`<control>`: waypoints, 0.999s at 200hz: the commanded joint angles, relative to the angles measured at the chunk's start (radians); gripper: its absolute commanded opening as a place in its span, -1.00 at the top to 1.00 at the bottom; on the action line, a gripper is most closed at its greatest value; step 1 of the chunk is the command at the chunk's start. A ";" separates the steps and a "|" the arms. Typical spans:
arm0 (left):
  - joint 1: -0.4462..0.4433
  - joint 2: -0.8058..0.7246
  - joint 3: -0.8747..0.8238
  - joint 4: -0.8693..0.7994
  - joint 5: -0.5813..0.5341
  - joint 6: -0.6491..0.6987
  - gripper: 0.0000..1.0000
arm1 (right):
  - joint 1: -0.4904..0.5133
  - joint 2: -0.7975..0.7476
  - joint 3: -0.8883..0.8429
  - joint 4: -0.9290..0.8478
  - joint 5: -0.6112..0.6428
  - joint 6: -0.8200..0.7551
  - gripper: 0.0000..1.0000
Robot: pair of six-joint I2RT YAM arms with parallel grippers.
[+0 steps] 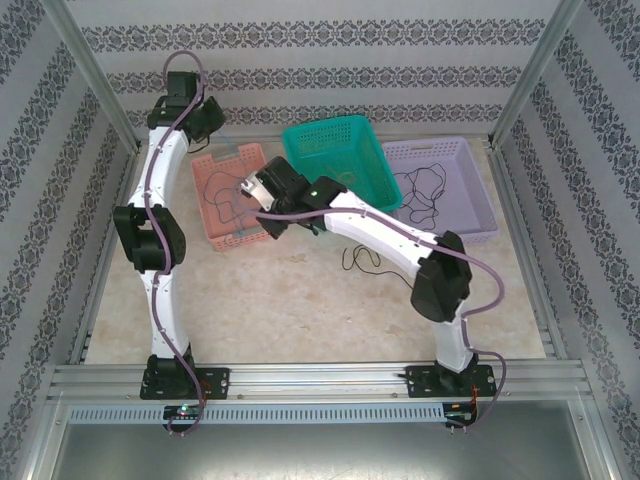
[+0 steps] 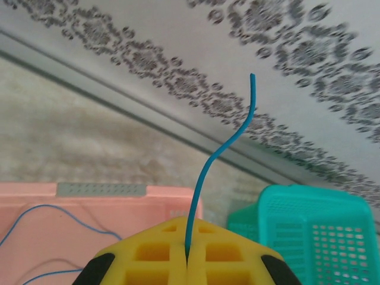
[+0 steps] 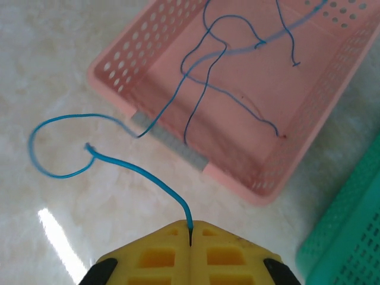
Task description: Untangle the cables
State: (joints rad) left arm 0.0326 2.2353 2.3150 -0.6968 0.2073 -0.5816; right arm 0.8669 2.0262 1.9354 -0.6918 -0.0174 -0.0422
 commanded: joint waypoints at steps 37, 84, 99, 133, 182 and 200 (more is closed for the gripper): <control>-0.005 0.054 0.014 -0.052 -0.088 0.063 1.00 | -0.056 0.196 0.253 -0.030 -0.060 0.174 1.00; -0.023 0.084 -0.014 -0.082 -0.094 0.086 1.00 | -0.085 0.328 0.382 -0.093 -0.100 0.254 1.00; -0.032 0.085 -0.037 -0.088 -0.102 0.095 1.00 | -0.088 0.355 0.393 -0.105 -0.111 0.279 1.00; -0.056 0.085 -0.076 -0.122 -0.131 0.114 1.00 | -0.095 0.413 0.440 -0.150 -0.136 0.325 1.00; -0.075 0.041 -0.080 -0.199 -0.136 0.097 -0.07 | -0.109 0.329 0.424 -0.162 -0.076 0.352 0.26; -0.080 0.002 -0.069 -0.225 -0.130 0.090 -0.19 | -0.134 0.258 0.374 -0.143 -0.072 0.391 0.14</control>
State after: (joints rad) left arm -0.0372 2.3051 2.2345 -0.8356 0.0952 -0.4934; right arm 0.7692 2.4203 2.3371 -0.8417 -0.1169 0.2951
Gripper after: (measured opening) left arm 0.567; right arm 0.403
